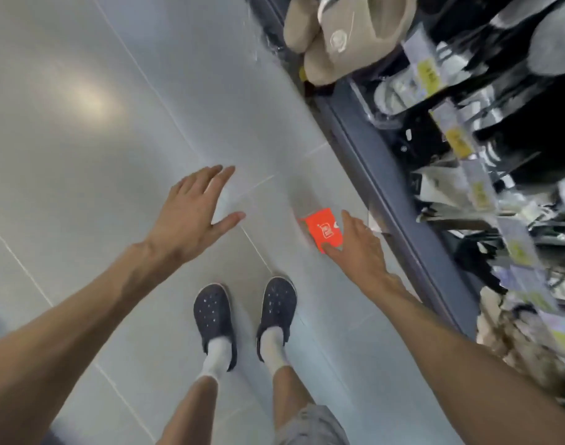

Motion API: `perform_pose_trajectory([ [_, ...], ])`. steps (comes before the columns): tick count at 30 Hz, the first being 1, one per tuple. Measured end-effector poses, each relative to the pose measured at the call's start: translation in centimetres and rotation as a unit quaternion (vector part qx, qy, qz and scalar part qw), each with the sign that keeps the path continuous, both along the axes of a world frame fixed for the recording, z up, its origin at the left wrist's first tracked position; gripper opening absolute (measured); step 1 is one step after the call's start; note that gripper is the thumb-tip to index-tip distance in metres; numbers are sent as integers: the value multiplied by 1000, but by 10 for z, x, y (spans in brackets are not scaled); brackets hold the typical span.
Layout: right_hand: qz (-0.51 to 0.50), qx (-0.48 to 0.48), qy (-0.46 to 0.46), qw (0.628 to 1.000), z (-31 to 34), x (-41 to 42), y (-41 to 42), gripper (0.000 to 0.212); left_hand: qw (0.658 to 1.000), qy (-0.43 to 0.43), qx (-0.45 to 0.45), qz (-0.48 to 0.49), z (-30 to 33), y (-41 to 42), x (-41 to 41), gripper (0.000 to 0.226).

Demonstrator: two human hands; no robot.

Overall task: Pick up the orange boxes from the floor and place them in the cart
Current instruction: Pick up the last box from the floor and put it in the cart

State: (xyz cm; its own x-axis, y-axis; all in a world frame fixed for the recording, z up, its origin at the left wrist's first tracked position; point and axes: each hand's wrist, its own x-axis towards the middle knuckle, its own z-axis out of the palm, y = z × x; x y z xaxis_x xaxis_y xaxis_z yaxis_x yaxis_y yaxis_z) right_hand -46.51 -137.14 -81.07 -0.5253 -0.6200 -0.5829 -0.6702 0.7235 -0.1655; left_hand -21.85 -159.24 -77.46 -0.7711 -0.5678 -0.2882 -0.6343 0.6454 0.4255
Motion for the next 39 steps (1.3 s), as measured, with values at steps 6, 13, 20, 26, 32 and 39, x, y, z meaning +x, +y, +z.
perform_pose_trajectory([
  [6, -43, 25, 26, 998, -147, 7, 1, 115, 999, 10, 44, 28, -111, 23, 24, 79],
  [13, -89, 22, 50, 995, -196, 5, -9, 112, 997, -10, 70, 27, -163, 33, 50, 78],
  [20, -24, 2, 14, 1000, -108, -5, -36, 107, 998, -14, 55, 34, -105, 8, 55, 77],
  [26, 32, -73, 37, 996, 61, -13, -91, 107, 1000, 5, 5, 23, 31, -34, 44, 75],
  [32, 125, -145, 63, 980, 264, -20, -144, 103, 996, 36, -65, 49, 219, -78, 44, 76],
  [39, 196, -229, 95, 949, 502, 1, -198, 106, 985, 53, -136, 96, 434, -109, 79, 83],
])
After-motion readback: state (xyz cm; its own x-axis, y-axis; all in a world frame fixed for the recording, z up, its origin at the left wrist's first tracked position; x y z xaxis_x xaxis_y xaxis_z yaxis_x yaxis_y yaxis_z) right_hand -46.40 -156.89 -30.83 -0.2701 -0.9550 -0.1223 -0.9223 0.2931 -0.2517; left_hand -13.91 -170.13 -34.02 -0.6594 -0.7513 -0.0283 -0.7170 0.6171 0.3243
